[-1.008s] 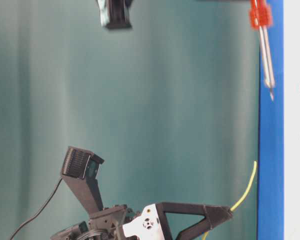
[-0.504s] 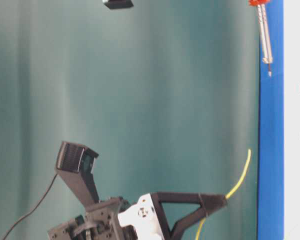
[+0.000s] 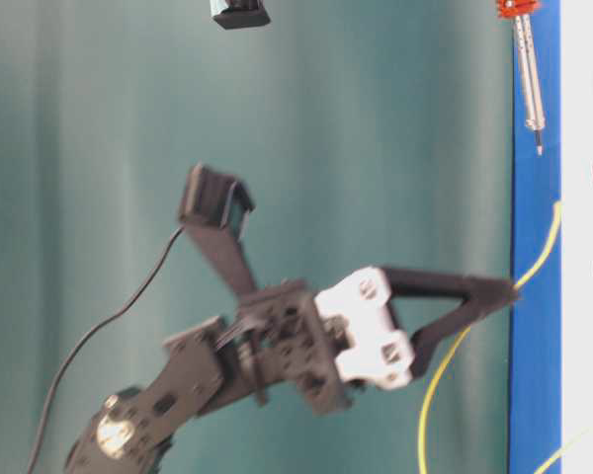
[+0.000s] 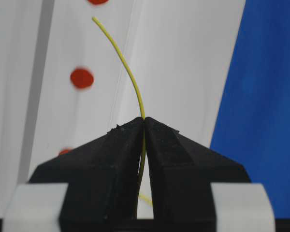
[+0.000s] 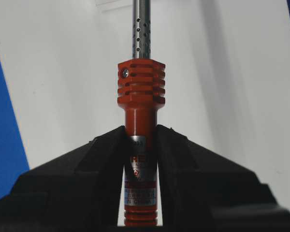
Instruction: Touch the tip of the soldering iron to the tip of the solder at the mark.
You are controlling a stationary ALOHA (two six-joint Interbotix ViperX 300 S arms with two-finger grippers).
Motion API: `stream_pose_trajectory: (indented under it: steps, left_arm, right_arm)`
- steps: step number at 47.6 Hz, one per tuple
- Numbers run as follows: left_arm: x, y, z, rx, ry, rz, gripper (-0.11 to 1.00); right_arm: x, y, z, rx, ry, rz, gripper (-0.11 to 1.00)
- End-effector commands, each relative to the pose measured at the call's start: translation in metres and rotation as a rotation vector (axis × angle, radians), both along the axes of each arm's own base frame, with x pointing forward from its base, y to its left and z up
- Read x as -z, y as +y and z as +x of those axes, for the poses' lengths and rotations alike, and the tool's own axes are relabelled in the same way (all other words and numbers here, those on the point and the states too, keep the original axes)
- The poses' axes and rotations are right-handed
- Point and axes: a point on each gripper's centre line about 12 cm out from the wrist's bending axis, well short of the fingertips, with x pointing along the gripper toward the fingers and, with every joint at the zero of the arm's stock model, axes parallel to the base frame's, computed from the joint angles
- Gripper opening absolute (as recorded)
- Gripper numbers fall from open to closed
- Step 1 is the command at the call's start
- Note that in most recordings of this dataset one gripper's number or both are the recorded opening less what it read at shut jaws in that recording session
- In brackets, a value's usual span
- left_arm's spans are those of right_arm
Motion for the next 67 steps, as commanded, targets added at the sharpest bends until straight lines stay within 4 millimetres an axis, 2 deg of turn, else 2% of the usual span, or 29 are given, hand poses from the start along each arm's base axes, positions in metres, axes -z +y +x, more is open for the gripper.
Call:
stream_pose_trajectory:
  steps: [1,8,14,25,46,67]
  left_arm:
    - [-0.009,0.0,0.009,0.006,-0.045,0.008,0.03]
    - [0.005,0.0,0.015,0.005,-0.049,0.007,0.03]
    - [0.01,0.0,0.016,0.004,-0.046,0.006,0.03]
    - [0.012,0.001,0.013,0.0,-0.035,0.003,0.03]
    - [0.012,0.0,0.011,0.002,-0.028,0.002,0.03]
    - [0.012,0.001,0.012,0.002,-0.027,0.004,0.03]
  right_arm:
    - [-0.01,-0.002,0.006,0.001,-0.034,-0.011,0.06]
    - [-0.009,-0.002,0.005,0.0,-0.03,-0.011,0.06]
    - [-0.008,-0.002,0.005,0.001,-0.031,-0.01,0.06]
    - [-0.007,-0.002,0.006,0.001,-0.027,-0.01,0.06]
    - [0.007,-0.003,0.028,-0.018,0.03,0.005,0.06]
    - [0.012,0.0,0.03,-0.029,0.05,0.01,0.06]
